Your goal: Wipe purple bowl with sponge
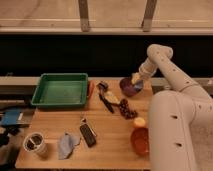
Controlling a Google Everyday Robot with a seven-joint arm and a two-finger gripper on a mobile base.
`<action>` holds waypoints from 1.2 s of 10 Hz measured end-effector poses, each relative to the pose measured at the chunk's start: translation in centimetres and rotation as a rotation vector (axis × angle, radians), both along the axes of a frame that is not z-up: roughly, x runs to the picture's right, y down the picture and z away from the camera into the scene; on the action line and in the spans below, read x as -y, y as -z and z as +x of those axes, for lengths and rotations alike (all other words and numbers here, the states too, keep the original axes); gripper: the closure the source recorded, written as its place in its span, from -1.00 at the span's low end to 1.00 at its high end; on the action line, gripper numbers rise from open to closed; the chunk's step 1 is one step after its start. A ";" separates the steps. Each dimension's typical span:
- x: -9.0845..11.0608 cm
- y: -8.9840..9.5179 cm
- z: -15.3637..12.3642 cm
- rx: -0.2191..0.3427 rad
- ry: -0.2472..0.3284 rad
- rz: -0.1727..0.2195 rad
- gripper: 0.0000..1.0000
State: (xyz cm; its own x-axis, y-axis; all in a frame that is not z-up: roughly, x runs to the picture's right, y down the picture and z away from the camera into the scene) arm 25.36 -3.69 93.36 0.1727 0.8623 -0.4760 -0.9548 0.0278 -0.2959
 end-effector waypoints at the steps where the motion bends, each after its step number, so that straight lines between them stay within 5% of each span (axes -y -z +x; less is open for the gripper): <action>1: -0.5 0.0 0.1 0.006 -0.006 -0.007 0.82; 3: -0.6 -0.2 -0.8 0.030 -0.002 0.001 0.82; 9: 2.4 -1.0 -3.5 0.050 0.080 0.106 0.82; 12: 3.5 -2.5 -4.6 0.064 0.118 0.111 0.82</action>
